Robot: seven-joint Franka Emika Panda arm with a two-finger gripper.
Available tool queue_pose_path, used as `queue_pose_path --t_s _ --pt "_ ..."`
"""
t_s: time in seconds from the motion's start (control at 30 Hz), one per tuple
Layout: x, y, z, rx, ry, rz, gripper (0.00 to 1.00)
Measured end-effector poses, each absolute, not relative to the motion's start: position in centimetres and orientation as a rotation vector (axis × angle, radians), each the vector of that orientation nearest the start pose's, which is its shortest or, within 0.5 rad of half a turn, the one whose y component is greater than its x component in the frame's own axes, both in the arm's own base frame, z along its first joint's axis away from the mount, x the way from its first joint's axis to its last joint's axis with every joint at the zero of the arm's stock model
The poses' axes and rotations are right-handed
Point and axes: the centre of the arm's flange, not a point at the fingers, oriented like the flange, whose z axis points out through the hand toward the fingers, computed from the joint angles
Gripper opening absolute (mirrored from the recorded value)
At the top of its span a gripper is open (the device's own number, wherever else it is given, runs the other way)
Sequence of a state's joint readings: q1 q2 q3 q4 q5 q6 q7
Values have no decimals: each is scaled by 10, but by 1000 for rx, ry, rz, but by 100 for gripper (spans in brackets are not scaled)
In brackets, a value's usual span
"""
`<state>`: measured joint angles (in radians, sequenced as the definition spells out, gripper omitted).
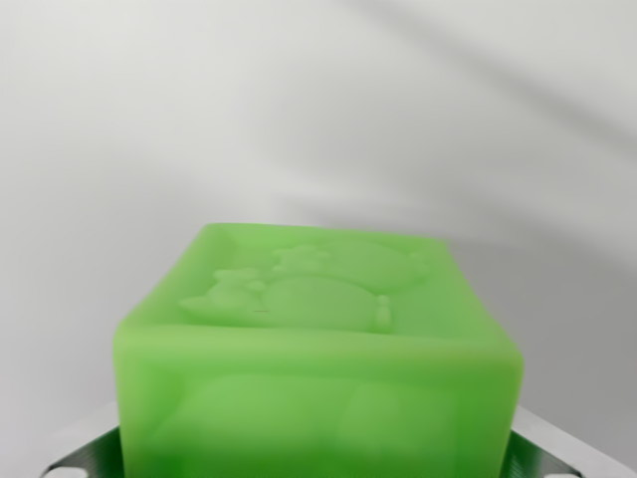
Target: Stack cube
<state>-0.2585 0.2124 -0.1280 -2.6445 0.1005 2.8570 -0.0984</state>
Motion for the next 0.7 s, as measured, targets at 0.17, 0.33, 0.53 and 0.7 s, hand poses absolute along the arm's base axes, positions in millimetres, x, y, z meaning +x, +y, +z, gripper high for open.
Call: queue_pose_path --t_s 0.17,0.33,0.53,0.7 --pt "389 -167 186 -3082 606 -13 0" --pt "389 -157 185 -3076 632 -1 0" --pt "390 -147 185 -3069 664 2 0" --pt "391 -138 187 -3063 693 0 0"
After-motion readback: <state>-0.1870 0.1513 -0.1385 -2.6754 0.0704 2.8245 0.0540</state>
